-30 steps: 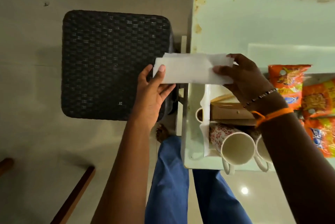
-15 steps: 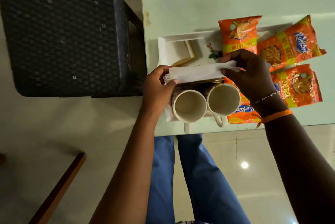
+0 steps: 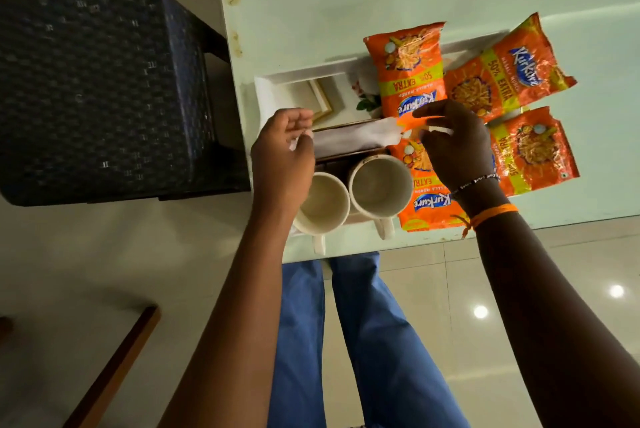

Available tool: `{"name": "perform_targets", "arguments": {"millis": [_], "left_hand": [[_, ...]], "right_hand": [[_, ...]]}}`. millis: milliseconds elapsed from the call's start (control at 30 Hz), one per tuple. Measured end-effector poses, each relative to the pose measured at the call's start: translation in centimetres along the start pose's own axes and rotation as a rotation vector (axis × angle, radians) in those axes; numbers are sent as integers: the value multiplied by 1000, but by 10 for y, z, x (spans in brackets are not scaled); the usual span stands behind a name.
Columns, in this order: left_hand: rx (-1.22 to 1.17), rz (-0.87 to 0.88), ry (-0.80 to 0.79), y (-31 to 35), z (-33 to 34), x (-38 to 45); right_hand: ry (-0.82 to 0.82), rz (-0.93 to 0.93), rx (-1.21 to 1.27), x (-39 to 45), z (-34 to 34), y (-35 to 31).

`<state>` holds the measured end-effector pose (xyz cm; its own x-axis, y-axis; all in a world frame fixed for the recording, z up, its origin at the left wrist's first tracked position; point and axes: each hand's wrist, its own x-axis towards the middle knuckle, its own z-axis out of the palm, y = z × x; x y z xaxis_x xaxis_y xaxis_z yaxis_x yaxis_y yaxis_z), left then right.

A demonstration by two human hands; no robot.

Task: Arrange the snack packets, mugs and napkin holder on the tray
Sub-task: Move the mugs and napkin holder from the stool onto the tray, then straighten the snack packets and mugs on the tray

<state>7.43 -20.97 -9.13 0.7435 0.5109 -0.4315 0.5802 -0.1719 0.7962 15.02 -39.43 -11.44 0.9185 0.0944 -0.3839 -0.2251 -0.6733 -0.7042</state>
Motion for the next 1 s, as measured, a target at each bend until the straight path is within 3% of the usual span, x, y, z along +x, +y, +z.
{"name": "perform_targets", "arguments": {"millis": [167, 300, 433, 667, 900, 1000], "left_hand": [[221, 61, -94, 30, 40, 31], [416, 57, -337, 47, 73, 58], [410, 41, -466, 51, 98, 66], [391, 146, -353, 37, 114, 64], [597, 173, -277, 37, 124, 67], [752, 241, -108, 42, 129, 54]], "right_hand": [[62, -5, -131, 11, -5, 21], [-7, -40, -220, 23, 3, 29], [-28, -27, -205, 28, 8, 31], [11, -125, -221, 47, -2, 29], [-183, -147, -448, 79, -12, 18], [-36, -181, -514, 73, -29, 25]]}}
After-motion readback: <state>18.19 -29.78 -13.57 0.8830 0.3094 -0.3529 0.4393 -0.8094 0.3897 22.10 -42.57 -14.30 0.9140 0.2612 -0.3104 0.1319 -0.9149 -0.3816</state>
